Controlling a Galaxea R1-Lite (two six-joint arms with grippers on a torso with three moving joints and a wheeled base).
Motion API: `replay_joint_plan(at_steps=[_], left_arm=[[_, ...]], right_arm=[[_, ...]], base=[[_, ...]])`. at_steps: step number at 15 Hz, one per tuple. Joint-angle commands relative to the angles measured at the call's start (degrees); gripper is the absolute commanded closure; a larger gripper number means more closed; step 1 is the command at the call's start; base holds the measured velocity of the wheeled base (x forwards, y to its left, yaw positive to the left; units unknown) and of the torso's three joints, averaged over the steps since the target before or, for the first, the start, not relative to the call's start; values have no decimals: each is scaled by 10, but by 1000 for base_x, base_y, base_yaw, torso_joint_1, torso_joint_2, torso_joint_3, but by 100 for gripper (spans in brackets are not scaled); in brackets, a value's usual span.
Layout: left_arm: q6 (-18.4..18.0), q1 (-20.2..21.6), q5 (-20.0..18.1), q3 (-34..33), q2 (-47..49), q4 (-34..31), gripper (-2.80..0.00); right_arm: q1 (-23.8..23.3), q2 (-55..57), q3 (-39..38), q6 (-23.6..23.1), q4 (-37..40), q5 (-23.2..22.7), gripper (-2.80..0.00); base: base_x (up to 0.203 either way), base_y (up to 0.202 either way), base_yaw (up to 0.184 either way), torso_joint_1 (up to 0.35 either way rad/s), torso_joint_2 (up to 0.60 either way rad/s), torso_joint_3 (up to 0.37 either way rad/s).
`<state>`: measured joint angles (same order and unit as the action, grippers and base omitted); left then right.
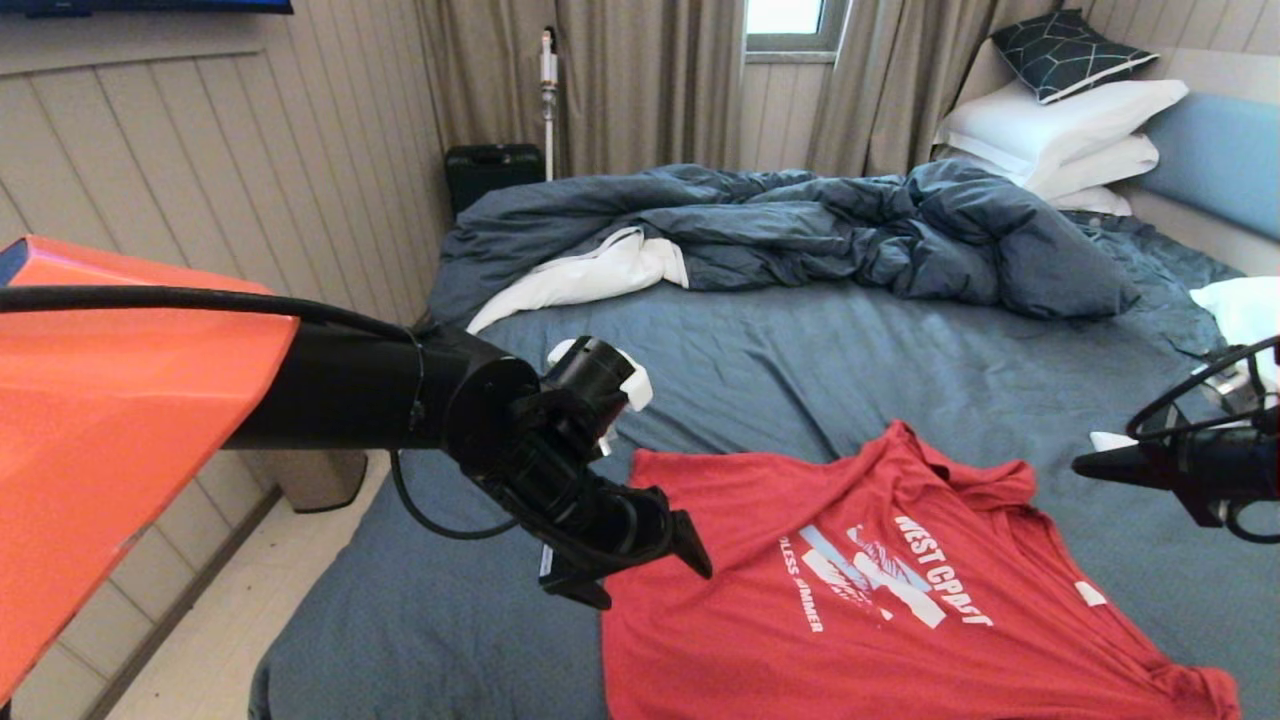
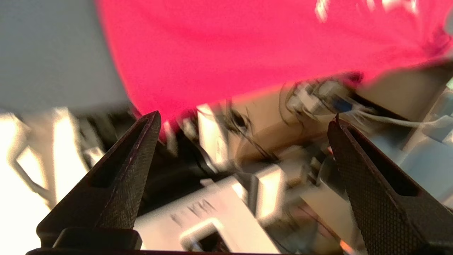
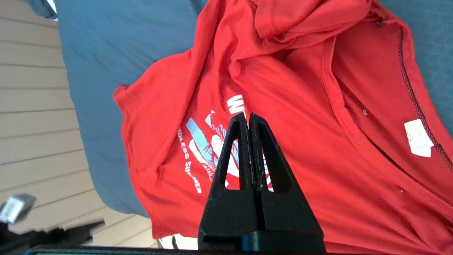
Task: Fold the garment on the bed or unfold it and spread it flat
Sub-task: Unford the red T-shirt
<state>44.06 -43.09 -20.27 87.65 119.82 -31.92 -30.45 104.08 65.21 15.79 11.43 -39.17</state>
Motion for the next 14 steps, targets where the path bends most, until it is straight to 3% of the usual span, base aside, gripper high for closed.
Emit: replay_joint_plan(at_steps=[1, 6, 10, 14], left_arm=[[8, -3, 38, -8, -5, -3, -280], [10, -13, 212, -54, 15, 15, -280], [40, -53, 222, -93, 11, 16, -280], [76, -103, 224, -177, -27, 42, -280]], right_arm=[[-4, 2, 1, 1, 1, -3, 0], [-12, 9, 8, -3, 1, -12, 0], [-14, 8, 8, -5, -5, -15, 0], [-13, 6, 6, -6, -5, -15, 0]], base=[[0, 0, 0, 0, 0, 0], [0, 0, 0, 0, 0, 0], [0, 0, 0, 0, 0, 0], [0, 0, 0, 0, 0, 0]])
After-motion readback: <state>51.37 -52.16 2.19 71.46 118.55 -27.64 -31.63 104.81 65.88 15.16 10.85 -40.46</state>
